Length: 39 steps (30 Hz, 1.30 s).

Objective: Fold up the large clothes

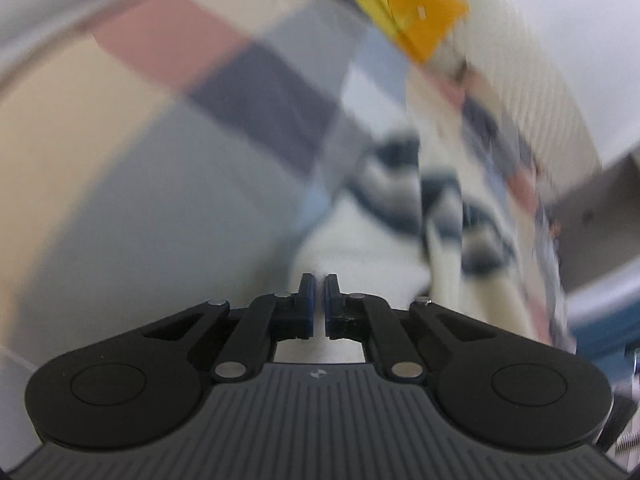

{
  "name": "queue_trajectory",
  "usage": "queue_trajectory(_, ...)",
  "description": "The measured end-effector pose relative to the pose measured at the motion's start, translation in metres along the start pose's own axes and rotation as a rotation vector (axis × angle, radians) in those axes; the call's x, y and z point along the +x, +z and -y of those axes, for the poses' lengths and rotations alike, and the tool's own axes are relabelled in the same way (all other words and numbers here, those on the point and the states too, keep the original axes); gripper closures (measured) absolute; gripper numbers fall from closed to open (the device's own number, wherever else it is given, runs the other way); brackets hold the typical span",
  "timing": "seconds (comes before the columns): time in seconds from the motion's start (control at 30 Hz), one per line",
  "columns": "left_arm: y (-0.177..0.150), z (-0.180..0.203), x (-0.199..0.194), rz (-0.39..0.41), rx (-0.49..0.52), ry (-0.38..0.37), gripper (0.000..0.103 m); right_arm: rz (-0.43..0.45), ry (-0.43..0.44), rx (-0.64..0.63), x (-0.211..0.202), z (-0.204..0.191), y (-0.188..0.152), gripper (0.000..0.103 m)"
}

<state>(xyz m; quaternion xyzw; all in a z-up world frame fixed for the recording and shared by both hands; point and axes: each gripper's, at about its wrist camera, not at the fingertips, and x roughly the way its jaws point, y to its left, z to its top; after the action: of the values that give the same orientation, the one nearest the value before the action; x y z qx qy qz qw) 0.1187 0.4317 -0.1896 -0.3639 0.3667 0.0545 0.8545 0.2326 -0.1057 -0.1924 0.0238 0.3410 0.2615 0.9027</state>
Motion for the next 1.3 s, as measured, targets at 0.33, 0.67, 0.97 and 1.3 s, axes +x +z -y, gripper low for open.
queue_trajectory(0.33,0.148,-0.010,-0.047,0.249,0.009,0.160,0.098,-0.036,-0.020,-0.029,0.011,-0.010,0.002,0.034)
queue_trajectory(0.67,0.229,-0.052,0.023,0.256,0.043,0.385,0.098,-0.085,-0.051,0.001,0.023,-0.005,0.002,0.035)
queue_trajectory(0.97,0.209,-0.112,0.103,0.151,-0.034,0.450,0.098,-0.119,-0.093,-0.026,0.036,-0.006,-0.001,0.035)
queue_trajectory(1.3,0.189,-0.073,0.079,0.115,-0.070,0.390,0.056,-0.108,-0.049,0.040,0.025,0.001,0.005,0.034)
